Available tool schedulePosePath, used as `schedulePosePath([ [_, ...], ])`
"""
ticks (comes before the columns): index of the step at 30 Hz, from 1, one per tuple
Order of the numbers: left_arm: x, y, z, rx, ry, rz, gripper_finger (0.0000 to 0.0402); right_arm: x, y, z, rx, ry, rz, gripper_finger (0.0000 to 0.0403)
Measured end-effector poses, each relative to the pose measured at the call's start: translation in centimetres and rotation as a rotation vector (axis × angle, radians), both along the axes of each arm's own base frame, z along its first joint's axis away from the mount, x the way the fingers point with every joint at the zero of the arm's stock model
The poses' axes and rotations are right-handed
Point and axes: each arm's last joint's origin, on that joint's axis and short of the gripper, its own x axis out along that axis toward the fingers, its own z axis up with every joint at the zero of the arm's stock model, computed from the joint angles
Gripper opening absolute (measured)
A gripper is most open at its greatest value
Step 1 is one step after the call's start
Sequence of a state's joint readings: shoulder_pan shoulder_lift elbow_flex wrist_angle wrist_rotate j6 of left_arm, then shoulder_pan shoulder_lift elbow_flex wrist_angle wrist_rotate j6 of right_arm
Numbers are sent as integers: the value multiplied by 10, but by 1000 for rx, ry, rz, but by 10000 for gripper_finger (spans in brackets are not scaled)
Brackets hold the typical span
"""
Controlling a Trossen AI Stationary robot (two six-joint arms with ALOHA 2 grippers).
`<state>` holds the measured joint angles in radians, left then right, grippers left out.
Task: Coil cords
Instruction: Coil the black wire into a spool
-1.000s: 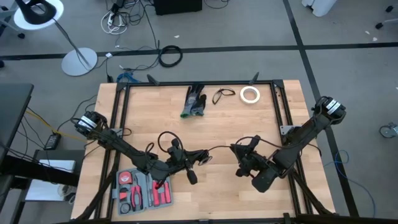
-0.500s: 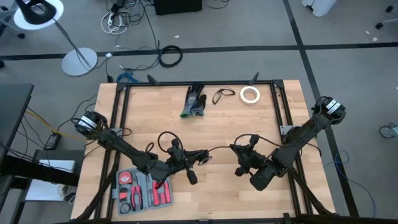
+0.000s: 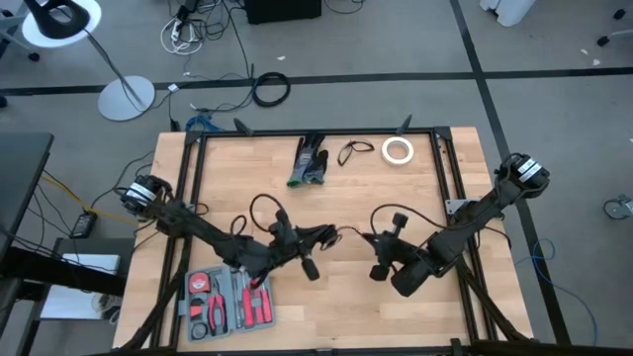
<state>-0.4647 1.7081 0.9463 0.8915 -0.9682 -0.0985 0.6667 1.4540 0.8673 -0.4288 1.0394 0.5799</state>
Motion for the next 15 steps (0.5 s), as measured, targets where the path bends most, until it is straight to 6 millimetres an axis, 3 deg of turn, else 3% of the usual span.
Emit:
schedulePosePath([
  [6,8,16,8,89,-13,-14,0,19,-1,11,38,-83,47,2],
  [15,20,23,33,205,-30,-31,0,33,-10,19,55,-144,54,2],
])
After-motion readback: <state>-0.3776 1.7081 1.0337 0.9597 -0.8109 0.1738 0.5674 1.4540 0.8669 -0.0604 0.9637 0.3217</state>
